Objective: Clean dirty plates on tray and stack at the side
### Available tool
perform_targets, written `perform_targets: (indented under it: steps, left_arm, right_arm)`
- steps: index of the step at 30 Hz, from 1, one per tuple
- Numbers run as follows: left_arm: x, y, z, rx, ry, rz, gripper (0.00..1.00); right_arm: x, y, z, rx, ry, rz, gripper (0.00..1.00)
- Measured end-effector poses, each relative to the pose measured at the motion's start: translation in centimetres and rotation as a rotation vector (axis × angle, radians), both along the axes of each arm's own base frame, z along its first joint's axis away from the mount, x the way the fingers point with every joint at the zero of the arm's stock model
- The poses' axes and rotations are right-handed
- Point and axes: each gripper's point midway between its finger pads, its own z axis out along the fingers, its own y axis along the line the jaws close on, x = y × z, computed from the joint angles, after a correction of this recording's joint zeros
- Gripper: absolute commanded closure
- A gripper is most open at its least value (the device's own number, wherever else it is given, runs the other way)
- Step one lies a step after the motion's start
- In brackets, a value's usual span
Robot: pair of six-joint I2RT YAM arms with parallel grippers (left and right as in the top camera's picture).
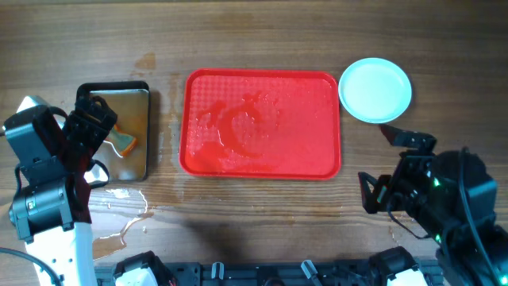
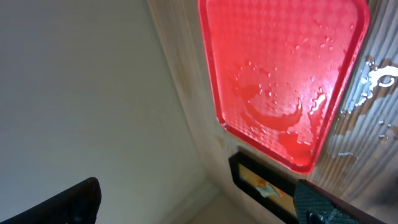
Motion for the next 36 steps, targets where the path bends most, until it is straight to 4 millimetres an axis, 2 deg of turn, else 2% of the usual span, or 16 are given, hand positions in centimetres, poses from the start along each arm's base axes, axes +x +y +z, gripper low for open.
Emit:
perform_targets:
  steps: [3, 6, 8, 14, 16, 19, 22, 26, 28, 30, 36]
  left_arm:
    - [0.0, 0.0, 0.0, 0.000, 0.000, 0.000, 0.00]
    - [0.0, 0.0, 0.0, -0.001, 0.001, 0.000, 0.00]
    - [0.0, 0.0, 0.0, -0.001, 0.001, 0.000, 0.00]
    - [0.0, 0.0, 0.0, -0.001, 0.001, 0.000, 0.00]
    - [0.0, 0.0, 0.0, -0.001, 0.002, 0.000, 0.00]
    - [0.0, 0.0, -0.1, -0.001, 0.002, 0.000, 0.00]
    - [0.0, 0.0, 0.0, -0.001, 0.002, 0.000, 0.00]
    - [0.0, 0.0, 0.0, -0.001, 0.002, 0.000, 0.00]
    - [0.0, 0.0, 0.0, -0.001, 0.002, 0.000, 0.00]
    - [0.0, 0.0, 0.0, -0.001, 0.001, 0.000, 0.00]
    - [0.0, 0.0, 0.0, -0.001, 0.002, 0.000, 0.00]
  right_arm:
    - [-1.3, -0.8, 0.5, 0.003, -0.027, -0.020, 0.00]
    - [-2.7, -1.2, -0.1, 0.000, -0.003, -0.019, 0.00]
    - [-4.0, -1.6, -1.3, -0.017, 0.054, -0.020, 0.00]
    - [-10.1, -4.2, -6.7, -0.118, 0.332, -0.061, 0.00]
    - [-10.5, -5.0, -7.1, -0.154, 0.307, -0.073, 0.00]
    - [-8.2, -5.9, -6.0, -0.262, 0.094, -0.049, 0.00]
    - [-5.0, -6.5, -2.9, -0.420, -0.212, -0.022, 0.00]
    - [-2.3, -6.8, 0.9, -0.686, -0.555, 0.008, 0.00]
    - [-1.3, -6.6, 1.8, -0.801, -0.673, 0.025, 0.00]
    - [-0.1, -6.0, 2.0, -0.922, -0.785, 0.061, 0.00]
    - [1.6, -4.5, -0.9, -1.086, -0.914, 0.142, 0.00]
